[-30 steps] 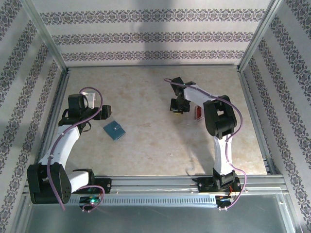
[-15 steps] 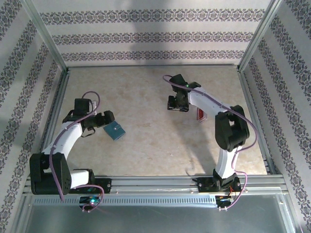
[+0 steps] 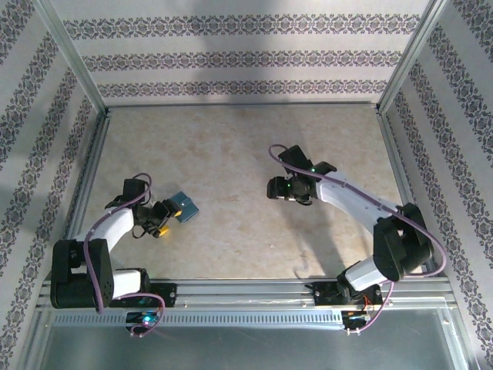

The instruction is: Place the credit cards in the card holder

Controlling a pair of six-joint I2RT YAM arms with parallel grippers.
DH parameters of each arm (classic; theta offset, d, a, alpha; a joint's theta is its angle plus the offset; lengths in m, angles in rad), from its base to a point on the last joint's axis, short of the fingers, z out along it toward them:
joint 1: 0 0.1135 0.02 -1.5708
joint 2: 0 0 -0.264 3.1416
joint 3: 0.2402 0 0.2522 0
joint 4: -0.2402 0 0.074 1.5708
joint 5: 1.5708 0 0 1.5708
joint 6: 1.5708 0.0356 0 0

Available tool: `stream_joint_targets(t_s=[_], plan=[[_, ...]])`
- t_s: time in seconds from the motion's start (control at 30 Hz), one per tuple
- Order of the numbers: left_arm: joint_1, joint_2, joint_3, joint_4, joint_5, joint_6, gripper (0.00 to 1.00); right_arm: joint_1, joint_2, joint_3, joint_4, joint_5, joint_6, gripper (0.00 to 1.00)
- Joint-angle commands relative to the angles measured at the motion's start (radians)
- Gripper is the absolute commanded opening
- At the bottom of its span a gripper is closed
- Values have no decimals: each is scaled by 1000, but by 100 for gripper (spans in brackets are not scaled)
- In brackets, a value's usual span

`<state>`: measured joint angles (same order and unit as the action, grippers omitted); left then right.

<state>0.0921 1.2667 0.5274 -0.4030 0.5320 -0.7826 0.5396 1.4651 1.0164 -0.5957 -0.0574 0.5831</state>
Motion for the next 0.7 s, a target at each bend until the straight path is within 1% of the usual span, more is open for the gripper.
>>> stream_joint_targets(t_s=[0.0,0.13,0.27,0.4,0.57,0.67], plan=[[0,21,-14,124,34,-64,66,41,-93,-78,72,45,42,72],[1,58,-23,167,39,-90,61,70,-156,-138,123,57,61,74],[0,130,8,239,73,-112,59,93,-170,-150,131,72,63,74],[-1,183,45,255,72,-105,57,109,-169,-149,131,79,57,74],[-9,203,64,285,95,-115,54,118,-183,-169,149,85,69,74],[-10,185,76,278,112,-128,53,120,-176,-165,141,86,70,74]])
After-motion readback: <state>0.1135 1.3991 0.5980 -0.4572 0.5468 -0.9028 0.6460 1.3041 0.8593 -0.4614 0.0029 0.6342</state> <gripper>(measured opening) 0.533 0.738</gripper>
